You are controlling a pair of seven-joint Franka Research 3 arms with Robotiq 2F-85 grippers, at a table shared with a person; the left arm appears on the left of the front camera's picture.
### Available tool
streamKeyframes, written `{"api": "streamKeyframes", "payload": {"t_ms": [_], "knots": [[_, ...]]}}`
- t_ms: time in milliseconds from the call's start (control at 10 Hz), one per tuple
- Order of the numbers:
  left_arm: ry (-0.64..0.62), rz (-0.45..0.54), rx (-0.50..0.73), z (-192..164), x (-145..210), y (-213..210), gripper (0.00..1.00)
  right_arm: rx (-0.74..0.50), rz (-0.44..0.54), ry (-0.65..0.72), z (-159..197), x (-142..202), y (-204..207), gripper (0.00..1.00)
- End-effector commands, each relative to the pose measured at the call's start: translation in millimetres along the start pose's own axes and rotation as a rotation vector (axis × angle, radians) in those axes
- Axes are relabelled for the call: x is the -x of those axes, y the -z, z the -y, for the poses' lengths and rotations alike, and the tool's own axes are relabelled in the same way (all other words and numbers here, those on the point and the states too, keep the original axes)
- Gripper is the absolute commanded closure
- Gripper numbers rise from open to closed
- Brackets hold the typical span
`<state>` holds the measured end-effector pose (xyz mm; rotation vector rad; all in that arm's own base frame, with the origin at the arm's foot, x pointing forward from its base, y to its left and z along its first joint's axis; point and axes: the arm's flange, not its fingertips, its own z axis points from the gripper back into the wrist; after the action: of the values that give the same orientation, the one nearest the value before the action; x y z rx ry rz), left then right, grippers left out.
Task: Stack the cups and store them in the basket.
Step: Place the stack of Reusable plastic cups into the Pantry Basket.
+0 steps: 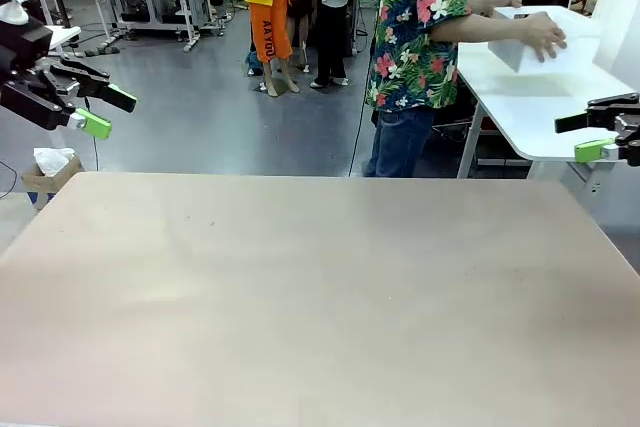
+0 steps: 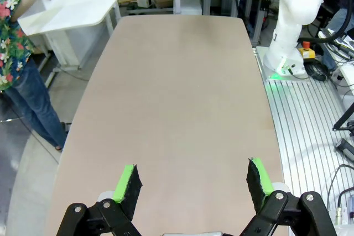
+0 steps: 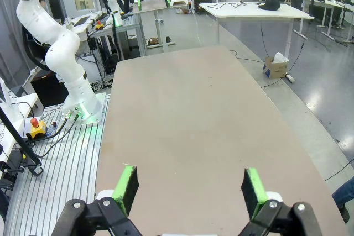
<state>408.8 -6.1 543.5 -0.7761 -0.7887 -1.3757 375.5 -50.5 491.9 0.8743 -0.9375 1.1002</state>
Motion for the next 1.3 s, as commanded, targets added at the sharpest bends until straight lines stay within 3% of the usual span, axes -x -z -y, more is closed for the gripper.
{"api": "streamKeyframes", "payload": {"t_ms": [0,1200], "knots": [[-0.012,0.004,-0.004,1.3,-3.8,-1.4,0.0,0.002,0.022,0.021,-1.2,-4.6,0.2,0.0],[-0.012,0.004,-0.004,1.3,-3.8,-1.4,0.0,0.002,0.022,0.021,-1.2,-4.6,0.2,0.0]]}}
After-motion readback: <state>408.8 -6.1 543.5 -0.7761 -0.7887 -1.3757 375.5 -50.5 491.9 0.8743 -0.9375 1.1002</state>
